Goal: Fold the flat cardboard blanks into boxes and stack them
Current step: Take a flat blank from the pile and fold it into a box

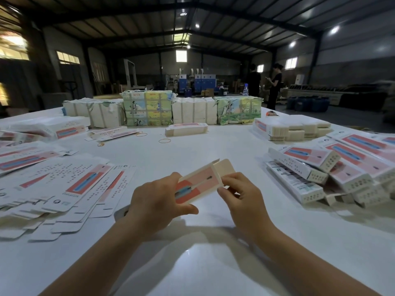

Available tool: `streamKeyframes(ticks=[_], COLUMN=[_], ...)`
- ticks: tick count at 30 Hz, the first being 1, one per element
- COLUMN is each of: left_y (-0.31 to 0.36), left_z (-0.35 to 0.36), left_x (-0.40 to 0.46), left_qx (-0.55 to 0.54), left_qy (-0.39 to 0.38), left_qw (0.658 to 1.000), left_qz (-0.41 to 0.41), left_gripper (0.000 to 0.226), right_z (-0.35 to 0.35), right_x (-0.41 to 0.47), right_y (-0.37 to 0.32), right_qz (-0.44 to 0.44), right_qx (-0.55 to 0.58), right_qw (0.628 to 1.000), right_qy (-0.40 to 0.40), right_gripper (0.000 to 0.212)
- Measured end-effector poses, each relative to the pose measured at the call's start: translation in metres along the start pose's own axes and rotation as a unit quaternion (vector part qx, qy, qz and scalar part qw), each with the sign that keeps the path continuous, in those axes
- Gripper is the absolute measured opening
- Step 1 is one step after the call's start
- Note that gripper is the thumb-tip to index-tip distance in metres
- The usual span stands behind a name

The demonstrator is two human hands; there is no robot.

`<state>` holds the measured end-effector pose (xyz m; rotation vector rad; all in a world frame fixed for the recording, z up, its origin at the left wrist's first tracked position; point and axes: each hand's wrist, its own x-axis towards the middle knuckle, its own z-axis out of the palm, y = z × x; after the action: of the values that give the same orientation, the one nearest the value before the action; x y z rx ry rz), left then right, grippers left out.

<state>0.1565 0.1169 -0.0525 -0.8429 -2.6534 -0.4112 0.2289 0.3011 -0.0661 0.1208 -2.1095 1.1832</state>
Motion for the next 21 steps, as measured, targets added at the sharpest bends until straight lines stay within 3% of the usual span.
streamKeyframes(ticks=[3,8,10,14,21], left_y=[0.000,0.003,0.004,0.009,0.021], left_z=[0.000,0.001,0.001,0.003,0.011], left_x=[-0.001,-0.002,-0.002,-0.004,-0.005], left_qx=[-0.014,0.034,0.053,0.039,0.066], left_qy=[-0.022,-0.025,-0.018,-0.003,0.030], left_qw=[1.000,0.999,0.998,0.999,0.997], left_qz=[0.008,0.018,0.025,0.022,0.029], left_gripper=[0.059,0.057,0.060,0.060,0.065], right_z=[-0.002,-0.005,-0.006,-0.006,-0.002], right_x=[-0.002,-0.001,0.000,0.000,-0.001], right_y=[0.001,0.003,0.004,0.003,0.001], right_qz=[-0.001,0.060,0.066,0.044,0.071], right_qx=[0.005,0.004,-0.012,0.002,0.064], right_qw=[1.000,0.995,0.993,0.997,0.992], right_qy=[-0.007,-0.076,-0.102,-0.067,-0.084], right_gripper=[0.028,0.077,0.074,0.048,0.052])
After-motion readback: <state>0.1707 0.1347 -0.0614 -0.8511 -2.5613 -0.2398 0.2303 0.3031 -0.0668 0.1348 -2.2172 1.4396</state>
